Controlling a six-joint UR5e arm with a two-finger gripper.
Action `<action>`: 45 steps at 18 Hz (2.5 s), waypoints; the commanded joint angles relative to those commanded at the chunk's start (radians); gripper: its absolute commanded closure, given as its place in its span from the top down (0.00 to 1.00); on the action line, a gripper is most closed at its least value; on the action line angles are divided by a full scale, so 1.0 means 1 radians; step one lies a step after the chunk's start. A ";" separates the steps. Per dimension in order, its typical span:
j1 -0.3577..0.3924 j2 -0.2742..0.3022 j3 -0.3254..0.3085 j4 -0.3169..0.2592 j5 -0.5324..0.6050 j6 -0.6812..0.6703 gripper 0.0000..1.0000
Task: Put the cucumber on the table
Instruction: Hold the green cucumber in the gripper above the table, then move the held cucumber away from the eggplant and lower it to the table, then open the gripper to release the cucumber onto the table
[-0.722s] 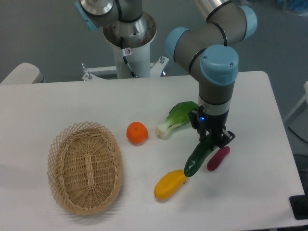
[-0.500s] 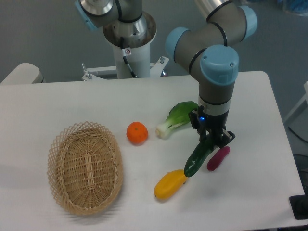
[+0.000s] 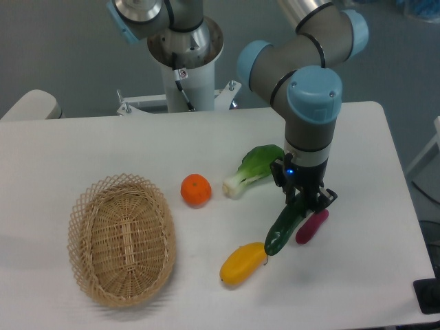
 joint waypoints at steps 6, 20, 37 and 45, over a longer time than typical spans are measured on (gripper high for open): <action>-0.026 -0.080 0.012 0.139 0.000 -0.075 0.33; -0.003 -0.262 0.115 0.272 0.035 0.141 0.33; 0.047 -0.377 0.155 0.278 0.060 0.368 0.33; 0.047 -0.365 0.149 0.278 0.058 0.347 1.00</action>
